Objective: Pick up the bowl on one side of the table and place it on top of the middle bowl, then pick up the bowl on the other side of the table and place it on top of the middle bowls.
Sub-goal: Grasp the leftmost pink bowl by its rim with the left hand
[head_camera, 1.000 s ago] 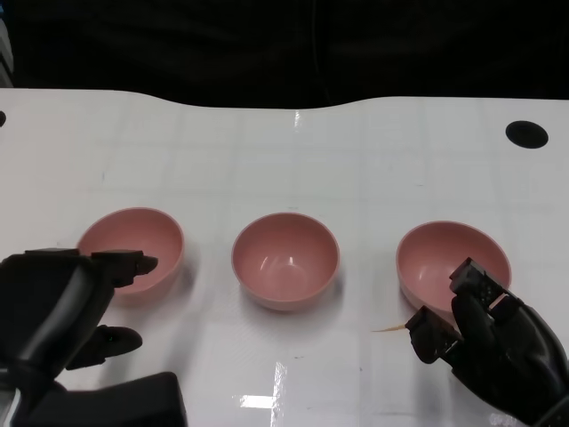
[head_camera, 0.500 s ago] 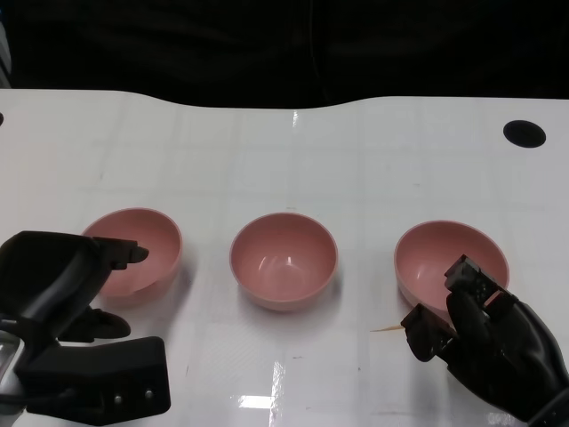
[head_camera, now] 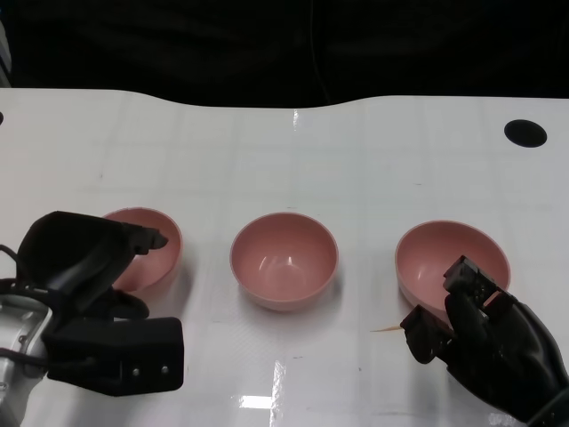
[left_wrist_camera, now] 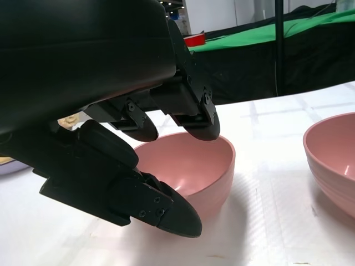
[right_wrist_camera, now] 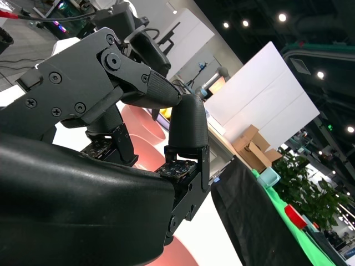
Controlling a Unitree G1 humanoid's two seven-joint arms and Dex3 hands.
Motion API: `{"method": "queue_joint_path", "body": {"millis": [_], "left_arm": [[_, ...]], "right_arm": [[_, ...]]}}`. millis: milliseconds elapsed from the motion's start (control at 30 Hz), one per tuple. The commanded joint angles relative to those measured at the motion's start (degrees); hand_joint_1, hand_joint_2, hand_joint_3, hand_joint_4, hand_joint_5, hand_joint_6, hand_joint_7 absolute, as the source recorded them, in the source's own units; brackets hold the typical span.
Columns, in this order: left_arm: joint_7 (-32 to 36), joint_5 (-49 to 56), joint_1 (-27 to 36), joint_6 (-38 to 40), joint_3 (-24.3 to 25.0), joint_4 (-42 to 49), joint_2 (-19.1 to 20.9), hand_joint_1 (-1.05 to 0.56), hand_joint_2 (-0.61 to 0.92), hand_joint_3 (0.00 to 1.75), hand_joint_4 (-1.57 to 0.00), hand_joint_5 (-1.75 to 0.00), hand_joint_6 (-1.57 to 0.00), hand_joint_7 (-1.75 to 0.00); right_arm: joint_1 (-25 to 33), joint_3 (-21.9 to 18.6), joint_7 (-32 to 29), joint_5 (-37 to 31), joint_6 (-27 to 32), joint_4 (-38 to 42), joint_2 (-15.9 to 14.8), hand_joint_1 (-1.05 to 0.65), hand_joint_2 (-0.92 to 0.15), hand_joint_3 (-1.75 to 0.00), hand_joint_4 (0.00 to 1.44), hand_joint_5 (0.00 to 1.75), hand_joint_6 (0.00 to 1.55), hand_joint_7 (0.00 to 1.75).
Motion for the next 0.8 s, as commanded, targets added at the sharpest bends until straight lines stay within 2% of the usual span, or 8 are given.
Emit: {"method": "queue_joint_path", "body": {"millis": [33, 500, 633, 800], "left_arm": [[0.21, 0.24, -2.29, -0.17, -1.39, 3.27, 0.08, -0.75, 0.9, 0.01, -0.69, 0.0, -0.73, 0.0], [1.63, -0.39, -3.82, -1.03, -2.6, 5.94, 0.05, -0.75, 0.91, 0.0, -0.7, 0.0, -0.74, 0.0], [9.56, 0.03, -8.58, -3.76, -4.98, 20.93, -3.31, -0.74, 0.92, 0.01, -0.8, -0.04, -0.8, -0.03], [13.43, -0.46, -12.29, -5.54, -7.17, 29.7, -4.81, -0.73, 0.92, 0.02, -0.81, -0.02, -0.81, -0.02]], "right_arm": [[0.44, -0.15, -0.31, -0.09, -0.4, -0.73, -0.4, -0.13, -0.56, -1.27, 0.85, 1.75, 0.63, 1.74], [0.28, -0.21, 0.46, -0.05, -0.57, -0.27, -0.48, -0.12, -0.56, -1.25, 0.85, 1.75, 0.63, 1.73], [0.42, -0.43, 1.83, 0.58, -0.43, -0.02, -0.58, -0.12, -0.55, -1.25, 0.85, 1.75, 0.64, 1.73], [0.83, -0.35, 1.32, 0.14, -0.46, -0.64, -0.3, -0.12, -0.55, -1.25, 0.85, 1.75, 0.63, 1.74]]}}
